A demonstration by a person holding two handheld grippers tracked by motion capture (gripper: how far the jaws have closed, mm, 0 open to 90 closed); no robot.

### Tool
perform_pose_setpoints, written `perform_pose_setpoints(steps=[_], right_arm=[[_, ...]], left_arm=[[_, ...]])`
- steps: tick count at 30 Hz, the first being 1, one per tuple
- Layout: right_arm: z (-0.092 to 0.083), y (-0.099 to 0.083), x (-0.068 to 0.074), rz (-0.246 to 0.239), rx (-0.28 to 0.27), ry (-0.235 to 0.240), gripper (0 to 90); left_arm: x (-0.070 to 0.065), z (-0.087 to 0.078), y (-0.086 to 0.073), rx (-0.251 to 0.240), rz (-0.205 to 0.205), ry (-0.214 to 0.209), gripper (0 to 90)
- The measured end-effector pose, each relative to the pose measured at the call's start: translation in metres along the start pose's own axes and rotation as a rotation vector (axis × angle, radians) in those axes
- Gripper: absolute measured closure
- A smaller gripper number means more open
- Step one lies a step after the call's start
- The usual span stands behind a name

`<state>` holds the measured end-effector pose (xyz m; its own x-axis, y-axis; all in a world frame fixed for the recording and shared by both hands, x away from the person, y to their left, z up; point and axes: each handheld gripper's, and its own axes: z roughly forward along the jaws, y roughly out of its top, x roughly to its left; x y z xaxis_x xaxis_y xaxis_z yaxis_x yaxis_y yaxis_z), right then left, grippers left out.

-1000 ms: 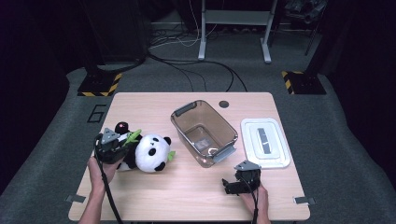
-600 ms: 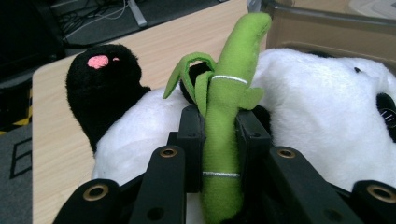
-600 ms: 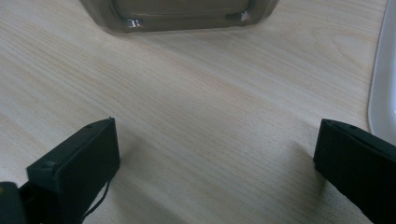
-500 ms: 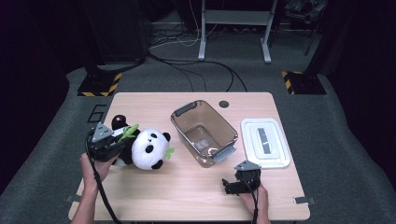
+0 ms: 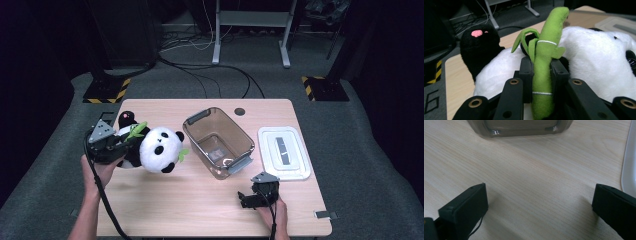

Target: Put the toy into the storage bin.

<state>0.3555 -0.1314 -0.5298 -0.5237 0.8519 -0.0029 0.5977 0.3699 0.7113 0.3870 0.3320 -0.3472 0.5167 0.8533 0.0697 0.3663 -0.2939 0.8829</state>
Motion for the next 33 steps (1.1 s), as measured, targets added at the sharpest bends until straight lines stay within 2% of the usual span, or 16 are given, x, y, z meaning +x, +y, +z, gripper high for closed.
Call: perform_pose_setpoints(steps=[6, 11, 24, 33], right_arm=[[0.000, 0.000, 0.000, 0.000, 0.000, -0.001, 0.0], [0.000, 0.000, 0.000, 0.001, 0.000, -0.001, 0.0], [0.000, 0.000, 0.000, 0.001, 0.000, -0.001, 0.0], [0.000, 0.000, 0.000, 0.008, 0.001, 0.001, 0.0]], left_arm=[[-0.001, 0.000, 0.016, -0.012, 0.019, -0.022, 75.3], [-0.003, 0.004, 0.028, -0.033, 0.034, -0.059, 75.3], [-0.010, 0.032, 0.050, -0.076, 0.058, -0.153, 75.3], [-0.021, 0.051, 0.070, -0.086, 0.102, -0.209, 75.2]])
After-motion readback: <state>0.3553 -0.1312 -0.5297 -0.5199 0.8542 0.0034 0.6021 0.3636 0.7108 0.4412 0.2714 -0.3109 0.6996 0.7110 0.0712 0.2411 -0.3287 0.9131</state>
